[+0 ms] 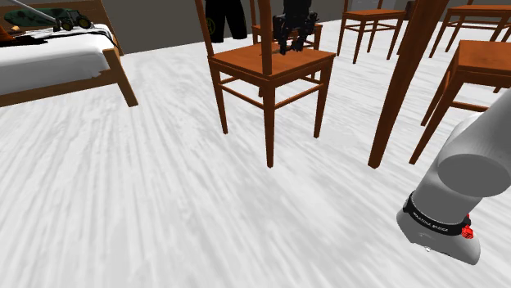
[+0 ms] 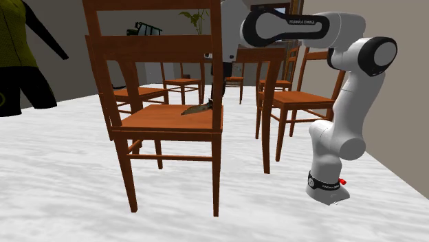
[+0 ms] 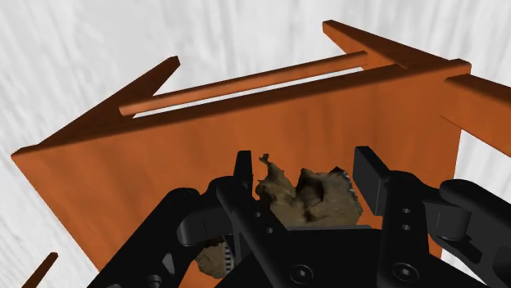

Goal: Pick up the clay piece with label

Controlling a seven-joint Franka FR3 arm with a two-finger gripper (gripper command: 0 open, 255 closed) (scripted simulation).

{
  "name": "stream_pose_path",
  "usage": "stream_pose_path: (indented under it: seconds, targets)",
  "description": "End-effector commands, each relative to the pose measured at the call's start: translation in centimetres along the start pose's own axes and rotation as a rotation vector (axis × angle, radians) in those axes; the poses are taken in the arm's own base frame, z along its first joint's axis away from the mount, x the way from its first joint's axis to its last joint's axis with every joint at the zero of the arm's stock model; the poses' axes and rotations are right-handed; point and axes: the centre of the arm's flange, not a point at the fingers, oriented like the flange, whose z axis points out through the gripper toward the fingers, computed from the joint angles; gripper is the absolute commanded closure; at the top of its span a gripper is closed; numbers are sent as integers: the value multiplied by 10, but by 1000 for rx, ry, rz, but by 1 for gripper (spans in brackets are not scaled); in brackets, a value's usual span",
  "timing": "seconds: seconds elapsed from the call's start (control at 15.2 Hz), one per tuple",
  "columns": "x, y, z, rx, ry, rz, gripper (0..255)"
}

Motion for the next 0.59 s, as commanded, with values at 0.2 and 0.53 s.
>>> stream_pose_path:
  seconds: [0.2, 0.53]
  targets:
    - [4, 0, -26, 0, 0, 0, 255]
    - [6, 0, -42, 0, 0, 0, 255]
